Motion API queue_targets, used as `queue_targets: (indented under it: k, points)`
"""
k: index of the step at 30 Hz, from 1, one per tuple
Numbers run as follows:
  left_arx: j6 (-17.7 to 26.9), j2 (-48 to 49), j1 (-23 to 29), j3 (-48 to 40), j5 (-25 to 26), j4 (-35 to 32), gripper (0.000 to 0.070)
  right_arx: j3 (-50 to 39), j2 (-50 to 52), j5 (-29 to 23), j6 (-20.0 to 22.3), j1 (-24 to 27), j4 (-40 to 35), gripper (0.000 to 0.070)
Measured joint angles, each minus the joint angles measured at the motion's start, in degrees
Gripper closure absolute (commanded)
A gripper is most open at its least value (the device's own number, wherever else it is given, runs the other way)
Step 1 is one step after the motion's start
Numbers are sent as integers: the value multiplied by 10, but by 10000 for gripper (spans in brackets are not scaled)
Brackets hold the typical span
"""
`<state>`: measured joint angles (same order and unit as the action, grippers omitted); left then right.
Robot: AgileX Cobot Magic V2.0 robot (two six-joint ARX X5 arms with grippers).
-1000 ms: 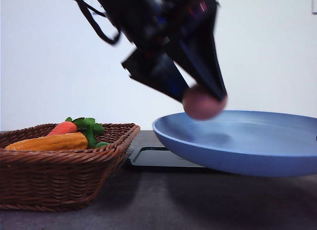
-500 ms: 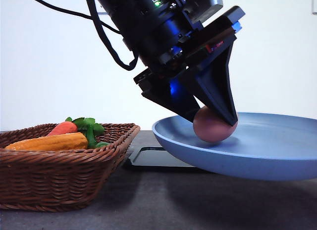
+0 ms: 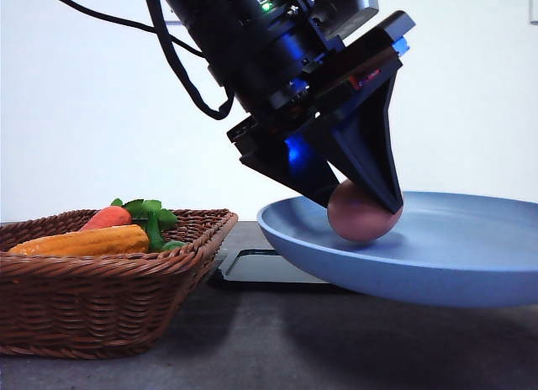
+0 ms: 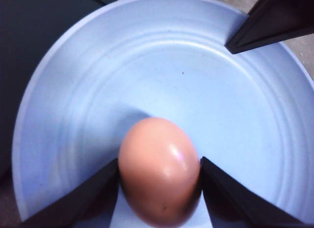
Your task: Transfer egg from basket to plate and serve
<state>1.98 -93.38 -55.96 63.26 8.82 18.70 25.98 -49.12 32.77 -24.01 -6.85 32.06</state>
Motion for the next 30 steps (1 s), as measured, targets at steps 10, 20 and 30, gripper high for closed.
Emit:
queue_targets:
  k: [10, 20, 30]
  points:
    - [-1, 0, 0, 0, 0, 4, 296, 0, 0, 2, 1, 0, 4, 700]
    - [-16, 3, 0, 0, 0, 12, 296, 0, -8, 22, 1, 0, 3, 700]
    - [-15, 149, 12, 0, 0, 89, 297, 24, -135, 22, 11, 0, -39, 700]
